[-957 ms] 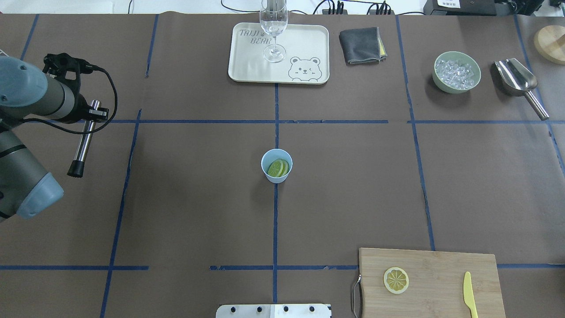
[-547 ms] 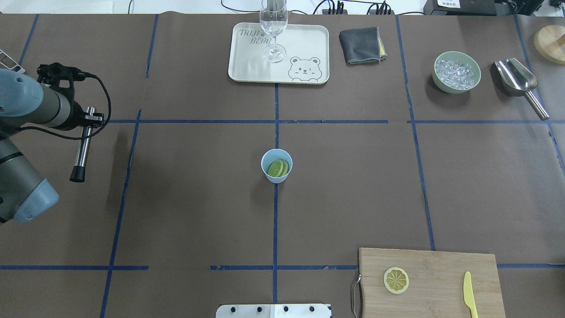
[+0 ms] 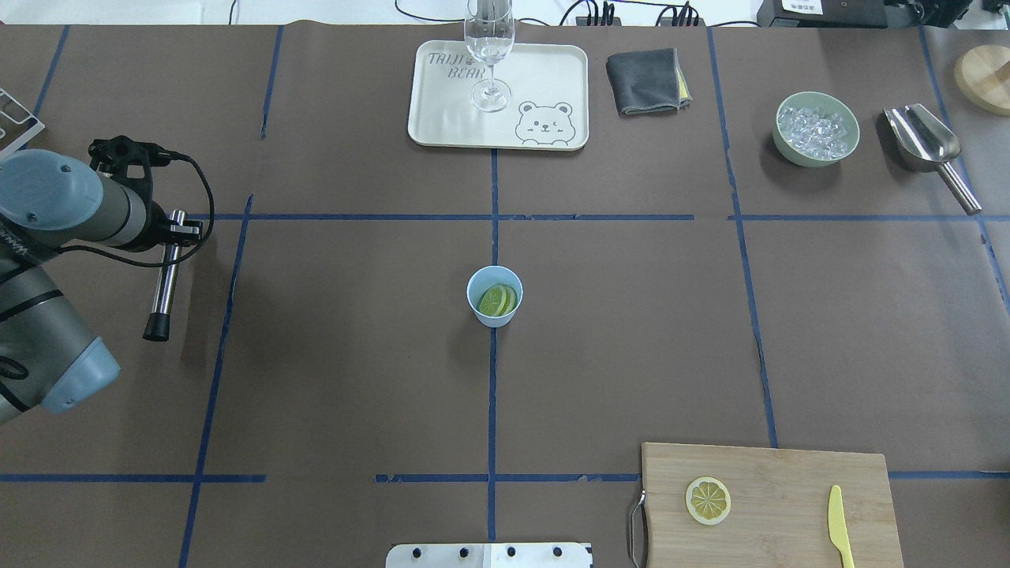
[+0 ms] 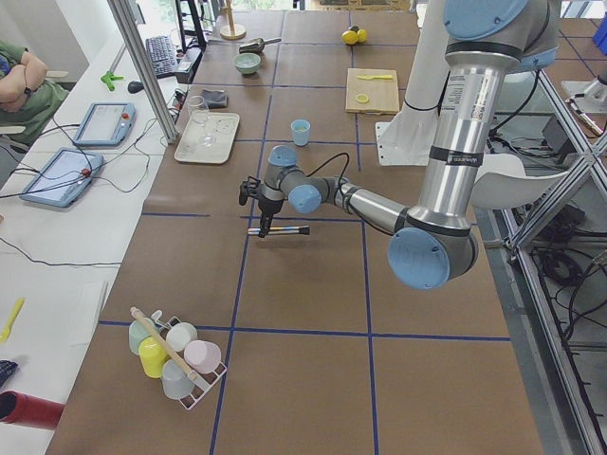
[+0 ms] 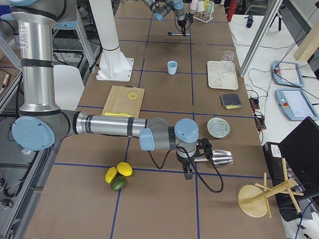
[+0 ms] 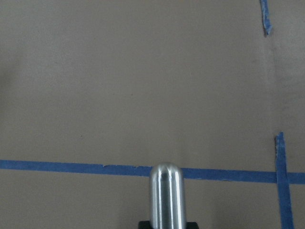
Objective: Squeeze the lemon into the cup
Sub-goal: 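Lower the metal rod onto the table and release it with the left gripper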
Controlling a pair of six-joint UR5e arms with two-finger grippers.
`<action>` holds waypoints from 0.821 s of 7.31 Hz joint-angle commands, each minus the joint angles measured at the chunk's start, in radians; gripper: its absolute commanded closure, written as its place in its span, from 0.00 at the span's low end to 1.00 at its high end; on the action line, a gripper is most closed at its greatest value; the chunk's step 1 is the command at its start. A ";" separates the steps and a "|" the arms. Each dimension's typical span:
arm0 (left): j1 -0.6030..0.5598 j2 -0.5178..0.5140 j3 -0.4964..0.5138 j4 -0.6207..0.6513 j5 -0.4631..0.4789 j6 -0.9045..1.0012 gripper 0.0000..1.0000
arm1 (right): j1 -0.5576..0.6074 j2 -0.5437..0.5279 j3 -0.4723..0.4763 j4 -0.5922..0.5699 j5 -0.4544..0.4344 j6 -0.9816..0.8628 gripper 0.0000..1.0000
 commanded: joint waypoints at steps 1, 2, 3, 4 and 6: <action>0.020 0.003 -0.002 -0.011 0.004 0.006 0.76 | 0.000 0.000 0.000 0.000 0.000 0.000 0.00; 0.028 0.003 -0.001 -0.011 0.006 0.006 0.76 | 0.000 0.000 0.000 0.000 0.000 0.000 0.00; 0.033 0.004 0.001 -0.011 0.007 0.006 0.76 | 0.000 0.000 0.000 0.000 0.000 0.000 0.00; 0.033 0.006 0.001 -0.011 0.007 0.007 0.75 | 0.000 0.000 0.000 0.000 0.000 0.000 0.00; 0.034 0.004 0.002 -0.011 0.007 0.006 0.30 | 0.000 0.000 0.000 0.000 0.000 0.000 0.00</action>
